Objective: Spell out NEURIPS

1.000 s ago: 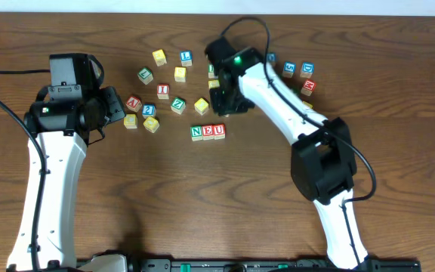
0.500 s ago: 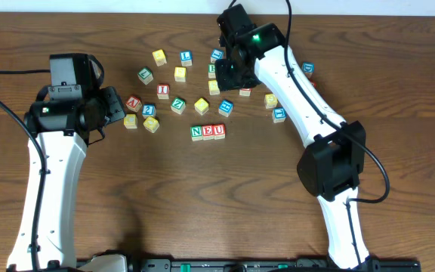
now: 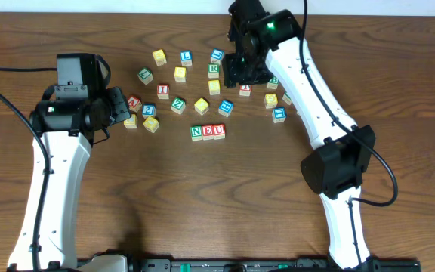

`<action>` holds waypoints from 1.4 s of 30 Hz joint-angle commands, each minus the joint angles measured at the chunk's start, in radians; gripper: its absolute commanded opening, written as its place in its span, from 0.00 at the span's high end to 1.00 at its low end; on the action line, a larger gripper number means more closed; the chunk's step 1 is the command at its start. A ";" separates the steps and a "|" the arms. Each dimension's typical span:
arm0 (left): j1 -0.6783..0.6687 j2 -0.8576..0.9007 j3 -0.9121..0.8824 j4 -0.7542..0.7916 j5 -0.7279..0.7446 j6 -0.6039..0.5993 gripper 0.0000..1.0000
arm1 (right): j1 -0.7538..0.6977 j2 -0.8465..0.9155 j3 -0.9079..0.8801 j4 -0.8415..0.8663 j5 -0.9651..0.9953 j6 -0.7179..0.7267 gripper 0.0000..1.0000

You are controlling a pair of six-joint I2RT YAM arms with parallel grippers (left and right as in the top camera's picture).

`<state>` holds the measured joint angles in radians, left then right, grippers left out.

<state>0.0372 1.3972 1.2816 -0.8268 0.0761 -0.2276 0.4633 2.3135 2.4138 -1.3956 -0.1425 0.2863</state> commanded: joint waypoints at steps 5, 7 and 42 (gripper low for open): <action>-0.017 0.004 -0.002 0.014 -0.005 0.018 0.73 | -0.006 -0.036 0.045 0.007 -0.006 -0.033 0.41; -0.037 0.007 -0.002 0.029 -0.005 0.018 0.73 | -0.005 -0.036 0.045 0.009 -0.006 -0.032 0.41; 0.030 0.080 0.179 -0.150 -0.115 0.048 0.65 | 0.032 0.220 0.045 0.469 0.108 0.092 0.42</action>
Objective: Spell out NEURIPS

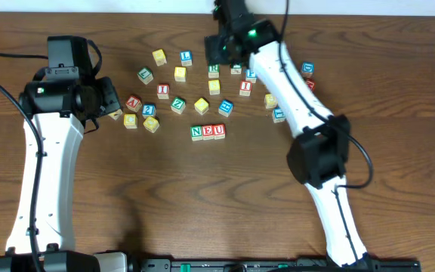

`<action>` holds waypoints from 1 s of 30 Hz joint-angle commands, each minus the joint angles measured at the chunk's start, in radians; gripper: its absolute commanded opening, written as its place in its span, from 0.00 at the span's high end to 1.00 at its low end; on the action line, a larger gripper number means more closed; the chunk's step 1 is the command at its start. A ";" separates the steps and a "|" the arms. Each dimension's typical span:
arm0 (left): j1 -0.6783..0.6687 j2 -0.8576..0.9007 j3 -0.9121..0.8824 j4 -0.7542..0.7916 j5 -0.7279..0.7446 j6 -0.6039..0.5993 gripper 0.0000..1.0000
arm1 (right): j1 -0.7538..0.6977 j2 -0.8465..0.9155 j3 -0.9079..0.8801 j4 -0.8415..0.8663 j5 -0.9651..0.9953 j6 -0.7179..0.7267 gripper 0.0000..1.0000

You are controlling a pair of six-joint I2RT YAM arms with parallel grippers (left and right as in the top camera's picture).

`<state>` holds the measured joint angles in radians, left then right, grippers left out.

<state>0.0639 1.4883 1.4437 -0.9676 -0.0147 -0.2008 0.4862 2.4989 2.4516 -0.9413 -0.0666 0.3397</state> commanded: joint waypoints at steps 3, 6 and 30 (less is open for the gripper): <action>0.003 -0.011 0.015 -0.014 -0.024 0.021 0.65 | 0.010 0.066 0.008 0.038 0.034 0.043 0.44; 0.003 -0.010 0.015 -0.016 -0.024 0.021 0.65 | 0.010 0.095 0.008 0.051 0.038 0.053 0.44; 0.003 -0.005 0.013 -0.019 -0.024 0.021 0.66 | 0.025 0.209 0.006 0.163 0.103 0.052 0.58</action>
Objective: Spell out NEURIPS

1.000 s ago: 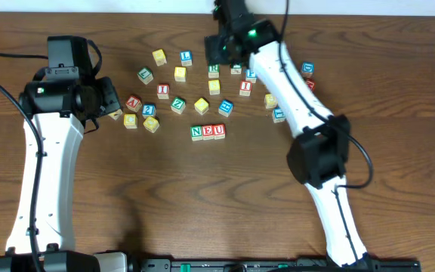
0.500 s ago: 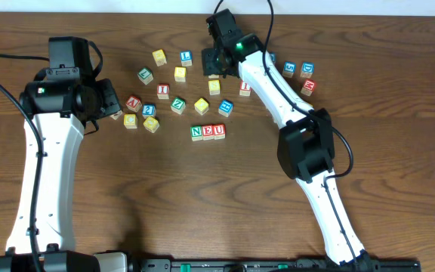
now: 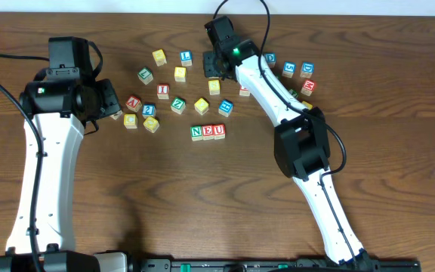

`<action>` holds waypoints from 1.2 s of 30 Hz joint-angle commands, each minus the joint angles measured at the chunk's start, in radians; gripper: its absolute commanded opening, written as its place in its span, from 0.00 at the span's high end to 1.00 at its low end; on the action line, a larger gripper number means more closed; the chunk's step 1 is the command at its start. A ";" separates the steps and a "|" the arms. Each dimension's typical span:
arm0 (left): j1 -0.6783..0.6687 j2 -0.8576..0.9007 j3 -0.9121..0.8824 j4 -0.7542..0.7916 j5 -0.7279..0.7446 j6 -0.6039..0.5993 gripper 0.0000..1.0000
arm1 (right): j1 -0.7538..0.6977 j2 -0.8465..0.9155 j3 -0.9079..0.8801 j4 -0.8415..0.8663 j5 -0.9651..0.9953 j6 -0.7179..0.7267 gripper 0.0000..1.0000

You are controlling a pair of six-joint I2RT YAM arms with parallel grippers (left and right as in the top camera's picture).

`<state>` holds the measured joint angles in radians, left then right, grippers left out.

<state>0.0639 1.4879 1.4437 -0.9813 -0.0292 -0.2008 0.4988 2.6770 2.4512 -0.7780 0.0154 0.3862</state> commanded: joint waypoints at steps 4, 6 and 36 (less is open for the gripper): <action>0.003 -0.005 0.011 -0.004 -0.009 0.021 0.65 | 0.013 0.031 0.007 0.000 0.051 0.005 0.62; 0.003 -0.005 0.010 -0.003 -0.009 0.021 0.65 | 0.013 0.031 0.007 -0.003 0.062 -0.002 0.64; 0.003 -0.005 0.002 -0.001 -0.009 0.021 0.65 | -0.010 -0.258 0.018 -0.183 0.060 -0.051 0.73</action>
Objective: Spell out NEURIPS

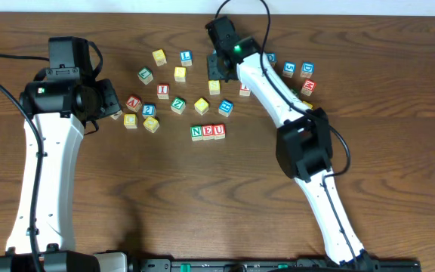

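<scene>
Three blocks reading N, E, U [208, 131] lie in a row at mid-table. Behind them are scattered letter blocks, among them a yellow one [214, 87], a red I [245, 89] and a blue L [186, 57]. My right gripper [216, 70] is low over the back of the cluster, covering the block beneath it, and its jaws are hidden by the wrist. My left gripper [113, 104] hangs just left of a red block [134, 102], its fingers too dark to read.
More blocks sit at the left of the cluster [151, 123] and at the far right [306, 69]. The right arm's forearm [274, 94] crosses over the right-hand blocks. The wooden table [202, 204] runs toward the front.
Almost nothing has changed. The right arm's elbow has shifted slightly right and forward, and its gripper stays over the same spot. The left arm and all visible blocks are where they were.
At first the right gripper was over blocks right of a green R block, which showed, and the left gripper was by the red block. Then the right gripper was farther back. Since 1.2 s ago it has covered the R block's spot. The N, E, U row never moved.
</scene>
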`<action>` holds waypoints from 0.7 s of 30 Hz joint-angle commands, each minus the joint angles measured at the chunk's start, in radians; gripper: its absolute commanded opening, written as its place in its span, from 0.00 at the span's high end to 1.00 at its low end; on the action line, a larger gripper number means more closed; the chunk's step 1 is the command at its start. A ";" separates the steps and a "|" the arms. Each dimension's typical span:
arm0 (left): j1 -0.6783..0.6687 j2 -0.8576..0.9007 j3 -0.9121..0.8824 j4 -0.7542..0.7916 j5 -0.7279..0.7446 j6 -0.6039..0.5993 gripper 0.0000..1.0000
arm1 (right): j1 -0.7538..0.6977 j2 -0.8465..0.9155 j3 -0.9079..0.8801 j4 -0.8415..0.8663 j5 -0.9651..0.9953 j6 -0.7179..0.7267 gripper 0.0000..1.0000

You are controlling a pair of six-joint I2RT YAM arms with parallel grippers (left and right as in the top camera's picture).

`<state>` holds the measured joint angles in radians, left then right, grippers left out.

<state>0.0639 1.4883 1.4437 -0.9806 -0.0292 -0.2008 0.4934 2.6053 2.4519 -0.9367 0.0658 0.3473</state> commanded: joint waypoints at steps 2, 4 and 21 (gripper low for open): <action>0.003 -0.005 0.002 -0.002 -0.009 0.021 0.65 | -0.005 -0.263 0.017 -0.087 0.010 -0.012 0.73; 0.003 -0.005 0.002 -0.002 -0.009 0.021 0.65 | -0.005 -0.336 0.017 -0.156 0.011 -0.013 0.74; 0.003 -0.005 0.002 0.002 -0.009 0.021 0.65 | 0.026 -0.454 -0.089 -0.618 -0.057 0.013 0.70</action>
<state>0.0639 1.4883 1.4437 -0.9802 -0.0292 -0.2008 0.4976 2.1292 2.4165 -1.5604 0.0368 0.3485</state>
